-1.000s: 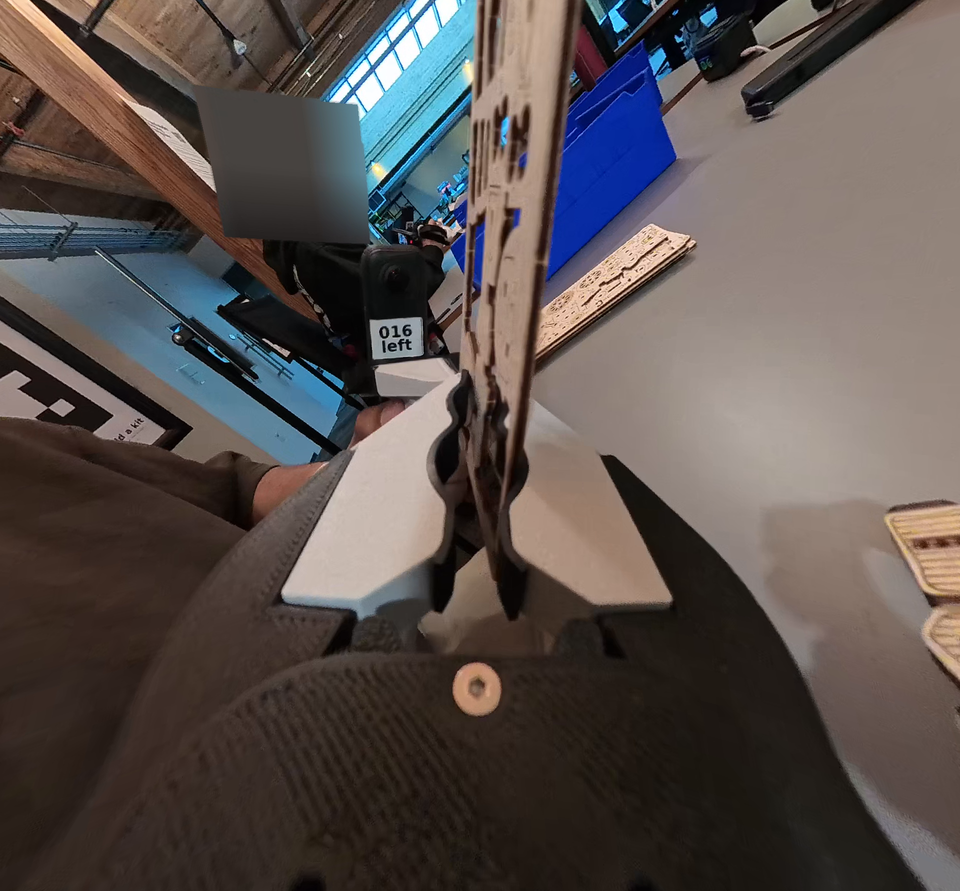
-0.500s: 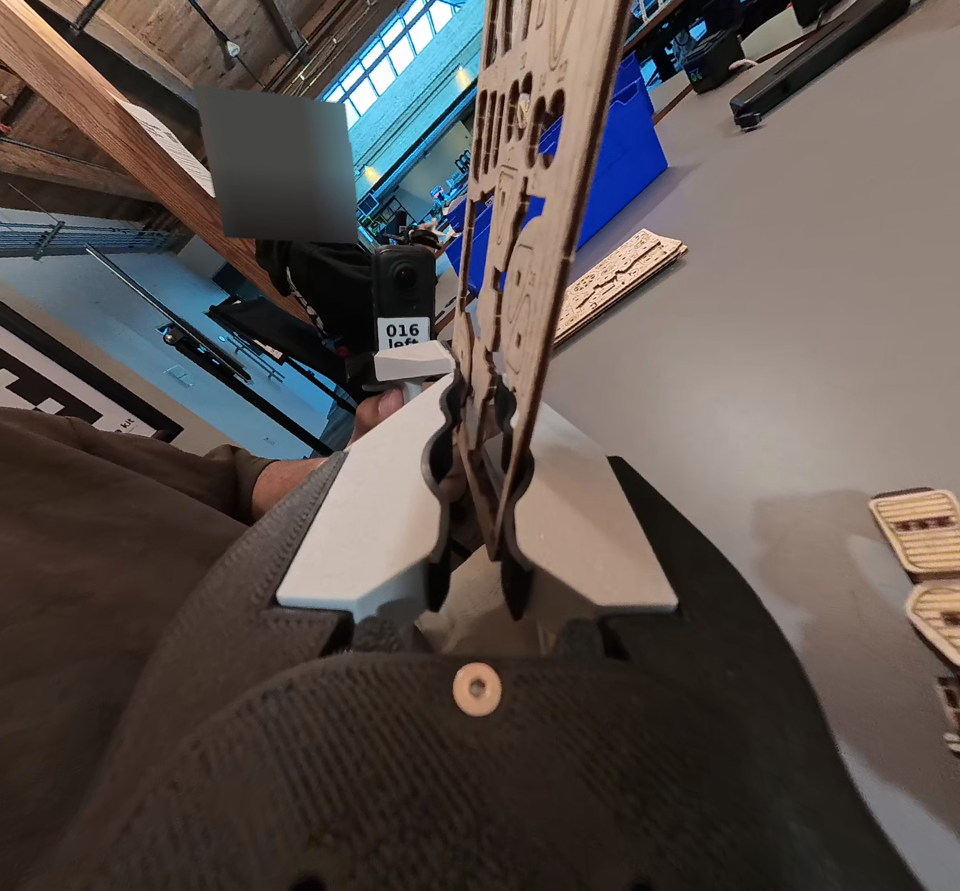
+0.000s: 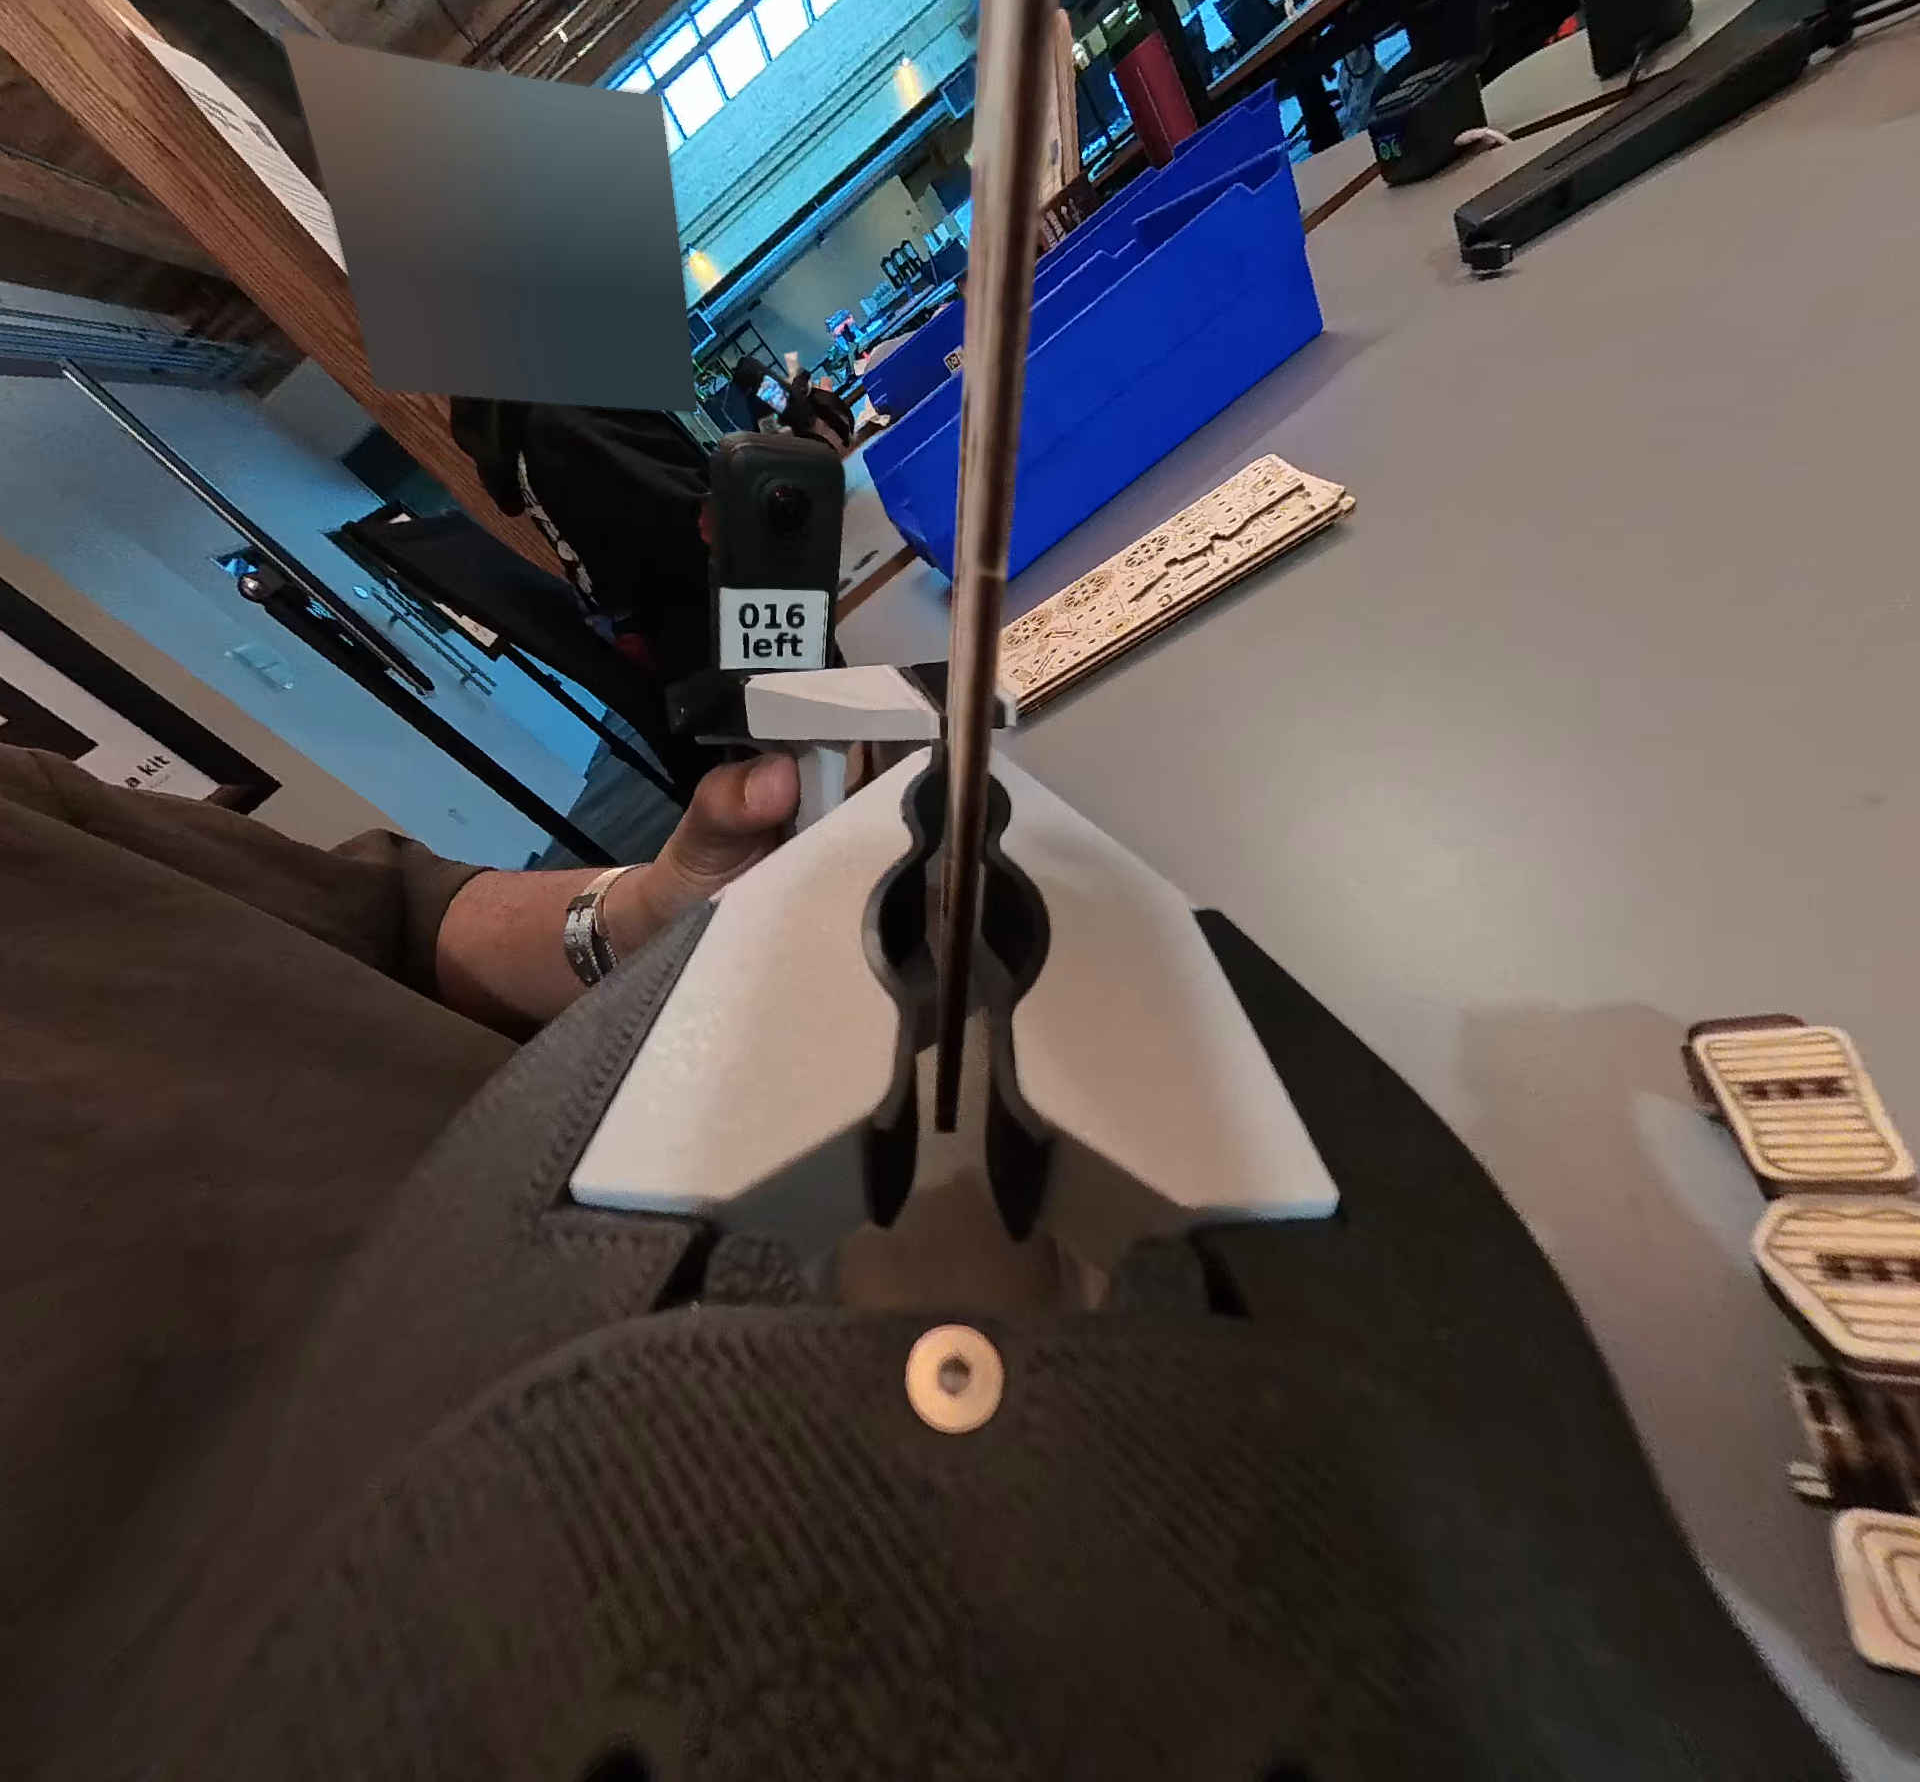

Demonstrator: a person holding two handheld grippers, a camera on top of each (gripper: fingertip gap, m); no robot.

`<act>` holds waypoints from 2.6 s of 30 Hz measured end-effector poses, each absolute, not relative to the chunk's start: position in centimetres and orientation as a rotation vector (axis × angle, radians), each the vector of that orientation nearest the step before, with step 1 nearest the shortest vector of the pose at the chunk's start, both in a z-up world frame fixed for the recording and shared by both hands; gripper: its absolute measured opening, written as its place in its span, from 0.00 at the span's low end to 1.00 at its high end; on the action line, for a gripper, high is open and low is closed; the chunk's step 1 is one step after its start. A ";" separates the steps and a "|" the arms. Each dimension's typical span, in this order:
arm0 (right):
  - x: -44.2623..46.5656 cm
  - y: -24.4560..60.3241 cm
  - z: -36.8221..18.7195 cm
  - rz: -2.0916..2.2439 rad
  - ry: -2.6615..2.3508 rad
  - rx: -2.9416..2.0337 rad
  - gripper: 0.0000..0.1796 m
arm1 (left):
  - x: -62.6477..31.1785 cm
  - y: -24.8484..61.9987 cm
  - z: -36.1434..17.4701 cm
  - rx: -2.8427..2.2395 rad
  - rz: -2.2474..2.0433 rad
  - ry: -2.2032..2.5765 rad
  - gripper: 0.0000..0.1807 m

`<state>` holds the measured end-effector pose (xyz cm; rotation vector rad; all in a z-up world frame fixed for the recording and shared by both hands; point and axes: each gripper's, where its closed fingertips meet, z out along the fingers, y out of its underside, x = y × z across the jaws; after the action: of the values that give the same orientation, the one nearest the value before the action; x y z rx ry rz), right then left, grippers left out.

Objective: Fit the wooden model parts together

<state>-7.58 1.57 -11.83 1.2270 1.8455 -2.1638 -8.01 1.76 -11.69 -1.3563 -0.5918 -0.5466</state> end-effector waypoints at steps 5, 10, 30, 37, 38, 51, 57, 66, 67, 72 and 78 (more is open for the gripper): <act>-7.5 1.6 -12.1 -2.136 1.831 1.226 0.01 | -8.3 1.6 -11.7 -1.383 -0.490 -0.578 0.06; -7.4 1.5 -12.3 -2.124 1.836 1.224 0.00 | -8.0 1.8 -11.8 -1.415 -0.469 -0.550 0.05; -7.1 1.2 -12.3 -2.115 1.827 1.189 0.01 | -8.0 2.1 -12.1 -1.404 -0.522 -0.578 0.13; -7.3 1.5 -12.2 -2.131 1.818 1.202 0.01 | -8.2 2.3 -12.1 -1.397 -0.546 -0.607 0.27; -7.3 1.6 -12.2 -2.134 1.817 1.203 0.01 | -8.1 2.3 -12.1 -1.401 -0.550 -0.605 0.29; -7.3 1.6 -12.2 -2.137 1.807 1.197 0.00 | -7.8 2.3 -12.4 -1.428 -0.564 -0.591 0.26; -7.3 1.8 -12.2 -2.140 1.802 1.199 0.01 | -7.8 2.4 -12.6 -1.454 -0.537 -0.584 0.26; -7.4 1.9 -12.2 -2.138 1.802 1.202 0.01 | -7.7 2.5 -12.8 -1.462 -0.546 -0.585 0.26; -7.4 1.9 -12.3 -2.137 1.804 1.203 0.00 | -7.8 2.5 -12.8 -1.462 -0.543 -0.588 0.26; -7.6 2.2 -12.5 -2.125 1.790 1.230 0.00 | -8.0 2.3 -13.0 -1.472 -0.521 -0.598 0.21; -7.5 2.1 -12.6 -2.117 1.794 1.232 0.00 | -7.1 2.9 -13.5 -1.508 -0.557 -0.592 0.17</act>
<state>-7.53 2.14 -12.56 1.2317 1.7942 -2.1167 -7.14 2.89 -13.51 -1.5082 -0.5918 -0.5575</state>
